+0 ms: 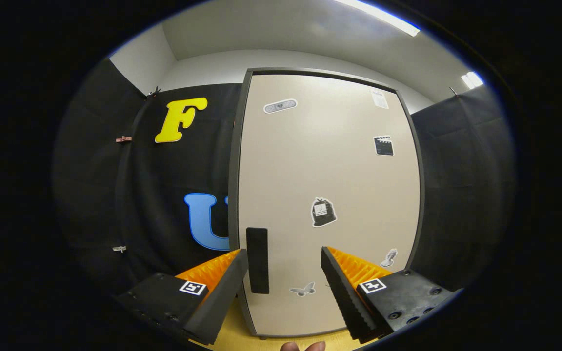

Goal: Open the shoe cabinet door, grab the shoes and put them into the shoe cabinet, then close the shoe cabinet door.

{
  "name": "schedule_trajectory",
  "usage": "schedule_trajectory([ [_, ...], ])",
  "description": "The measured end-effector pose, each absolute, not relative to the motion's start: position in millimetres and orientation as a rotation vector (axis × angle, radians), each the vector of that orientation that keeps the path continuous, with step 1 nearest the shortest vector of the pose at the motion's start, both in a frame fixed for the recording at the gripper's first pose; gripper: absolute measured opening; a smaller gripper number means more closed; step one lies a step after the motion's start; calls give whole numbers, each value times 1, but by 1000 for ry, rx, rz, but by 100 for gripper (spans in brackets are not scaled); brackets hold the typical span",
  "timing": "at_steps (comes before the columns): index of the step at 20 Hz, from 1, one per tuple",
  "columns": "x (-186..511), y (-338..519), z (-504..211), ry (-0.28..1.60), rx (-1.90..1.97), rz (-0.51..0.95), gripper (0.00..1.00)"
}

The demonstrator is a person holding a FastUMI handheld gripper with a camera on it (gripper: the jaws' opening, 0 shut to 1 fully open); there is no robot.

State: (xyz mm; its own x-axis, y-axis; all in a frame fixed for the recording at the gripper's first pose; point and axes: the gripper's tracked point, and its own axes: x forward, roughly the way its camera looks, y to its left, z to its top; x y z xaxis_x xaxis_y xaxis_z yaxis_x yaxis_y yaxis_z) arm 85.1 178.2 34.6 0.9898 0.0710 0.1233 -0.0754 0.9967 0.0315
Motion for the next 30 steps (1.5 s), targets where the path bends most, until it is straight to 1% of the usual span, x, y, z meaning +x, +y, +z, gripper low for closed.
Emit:
schedule_trajectory([
  [9, 157, 203, -10, -40, 13, 32, 97],
  [11, 163, 211, -17, -30, 29, 54, 97],
  [12, 161, 213, -13, -54, 20, 58, 95],
  [13, 161, 214, -13, -60, -5, 61, 88],
  [14, 161, 217, -16, -59, -17, 59, 78],
  [15, 162, 221, -19, -45, -7, 70, 76],
  [16, 162, 219, -24, -23, 12, 63, 69],
  [17, 163, 217, -26, -10, 38, 59, 61],
  [18, 158, 214, -27, 8, 60, 57, 50],
  [19, 154, 215, -24, 3, 94, 58, 49],
  [20, 162, 213, -28, 18, 104, 68, 38],
  [21, 162, 213, -25, 19, 95, 74, 34],
  [23, 160, 213, -26, 29, 69, 84, 28],
  [25, 156, 213, -27, 38, 63, 99, 17],
  [27, 142, 213, -28, 42, 62, 124, 17],
  [28, 140, 214, -24, 37, 72, 136, 13],
  [30, 131, 212, -21, 33, 78, 163, 13],
])
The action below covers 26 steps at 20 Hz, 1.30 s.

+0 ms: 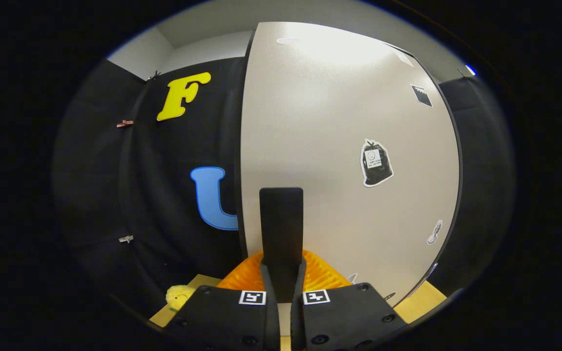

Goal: Open the shoe cabinet door, grab the shoes and put them into the shoe cabinet, then close the shoe cabinet door.

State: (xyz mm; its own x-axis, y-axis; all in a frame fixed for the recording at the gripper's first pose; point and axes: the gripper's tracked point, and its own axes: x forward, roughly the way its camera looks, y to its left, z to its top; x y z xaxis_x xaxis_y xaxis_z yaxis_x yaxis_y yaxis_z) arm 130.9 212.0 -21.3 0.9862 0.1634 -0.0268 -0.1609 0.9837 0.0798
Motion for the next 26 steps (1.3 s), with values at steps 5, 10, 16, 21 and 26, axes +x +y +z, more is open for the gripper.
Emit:
schedule_trajectory([
  [5, 89, 195, -19, 16, 82, 204, 12],
  [10, 62, 177, -19, 23, 92, 234, 12],
  [16, 40, 154, -19, 26, 89, 245, 12],
  [21, 23, 134, -19, 26, 81, 240, 12],
  [26, 13, 115, -19, 22, 81, 219, 12],
])
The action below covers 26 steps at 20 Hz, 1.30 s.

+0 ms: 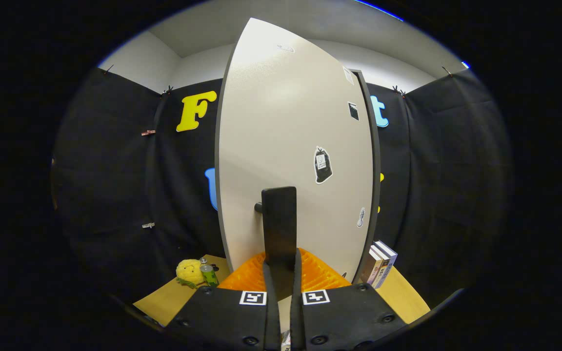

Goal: Open the shoe cabinet door, grab the shoes and put them into the shoe cabinet, then close the shoe cabinet door.

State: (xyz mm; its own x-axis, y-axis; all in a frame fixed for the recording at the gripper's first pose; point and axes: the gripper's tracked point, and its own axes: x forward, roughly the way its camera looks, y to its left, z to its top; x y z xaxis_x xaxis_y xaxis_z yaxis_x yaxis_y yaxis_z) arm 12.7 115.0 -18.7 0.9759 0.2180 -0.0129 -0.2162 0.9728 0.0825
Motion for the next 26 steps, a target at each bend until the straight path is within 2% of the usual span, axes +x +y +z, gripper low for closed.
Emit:
schedule_trajectory([
  [21, -3, 3, -22, 36, 133, 42, 10],
  [24, -3, -10, -24, 47, 152, 21, 5],
  [26, -4, -13, -24, 54, 169, 27, 5],
])
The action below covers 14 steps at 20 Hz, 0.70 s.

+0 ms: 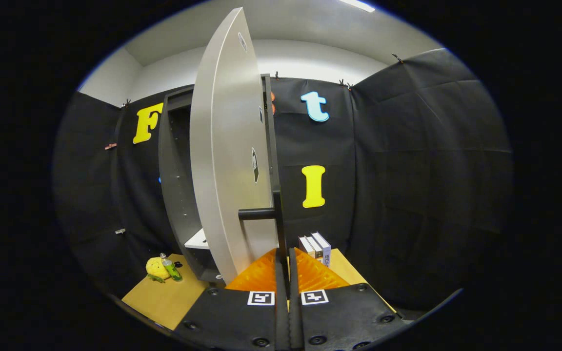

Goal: Open the shoe cabinet door, grab the shoes and put them into the shoe cabinet, then close the shoe cabinet door.

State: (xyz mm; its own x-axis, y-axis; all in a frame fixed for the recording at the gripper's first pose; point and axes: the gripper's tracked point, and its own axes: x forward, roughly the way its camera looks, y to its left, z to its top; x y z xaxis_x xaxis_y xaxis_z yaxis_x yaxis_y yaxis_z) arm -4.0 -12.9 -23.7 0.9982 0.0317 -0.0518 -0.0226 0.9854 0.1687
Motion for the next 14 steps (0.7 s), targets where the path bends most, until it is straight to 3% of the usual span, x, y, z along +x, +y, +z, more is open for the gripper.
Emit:
schedule_trajectory([
  [11, -43, -54, -11, 19, 168, -92, 6],
  [14, -60, -42, -3, 8, 175, -73, 26],
])
